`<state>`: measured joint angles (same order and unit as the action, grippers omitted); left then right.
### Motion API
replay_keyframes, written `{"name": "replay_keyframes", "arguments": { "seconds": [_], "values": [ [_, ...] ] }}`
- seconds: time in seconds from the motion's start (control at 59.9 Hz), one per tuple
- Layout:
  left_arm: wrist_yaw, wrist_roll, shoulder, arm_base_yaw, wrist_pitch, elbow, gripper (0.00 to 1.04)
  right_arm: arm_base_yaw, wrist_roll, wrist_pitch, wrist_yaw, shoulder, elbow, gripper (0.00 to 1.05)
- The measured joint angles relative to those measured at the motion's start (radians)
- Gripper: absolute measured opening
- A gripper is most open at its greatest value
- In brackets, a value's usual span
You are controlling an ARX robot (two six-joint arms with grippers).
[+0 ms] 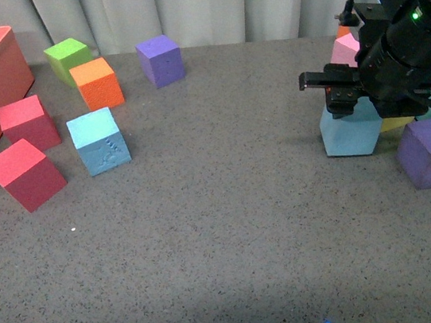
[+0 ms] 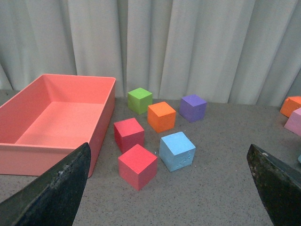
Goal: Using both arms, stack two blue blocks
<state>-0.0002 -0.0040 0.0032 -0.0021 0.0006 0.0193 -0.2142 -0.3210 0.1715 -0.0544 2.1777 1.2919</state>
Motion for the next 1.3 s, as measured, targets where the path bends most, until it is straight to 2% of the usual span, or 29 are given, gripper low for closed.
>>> {"name": "replay_keyframes", "arguments": {
  "seconds": [0.451,1.002,1.119,1.303],
  "values": [
    [0.000,0.000,0.000,0.000,0.000,0.000,0.98,-0.178,-0.063,0.062,0.029,0.073,0.200,0.38],
    [0.000,0.000,0.000,0.000,0.000,0.000,0.98,-0.248,-0.098,0.148,0.015,0.185,0.345,0.38],
    [0.000,0.000,0.000,0.000,0.000,0.000,0.98,-0.249,-0.098,0.148,0.018,0.187,0.346,0.61],
    [0.000,0.000,0.000,0.000,0.000,0.000,0.98,-0.249,-0.096,0.147,0.011,0.186,0.345,0.87]
  ]
}}
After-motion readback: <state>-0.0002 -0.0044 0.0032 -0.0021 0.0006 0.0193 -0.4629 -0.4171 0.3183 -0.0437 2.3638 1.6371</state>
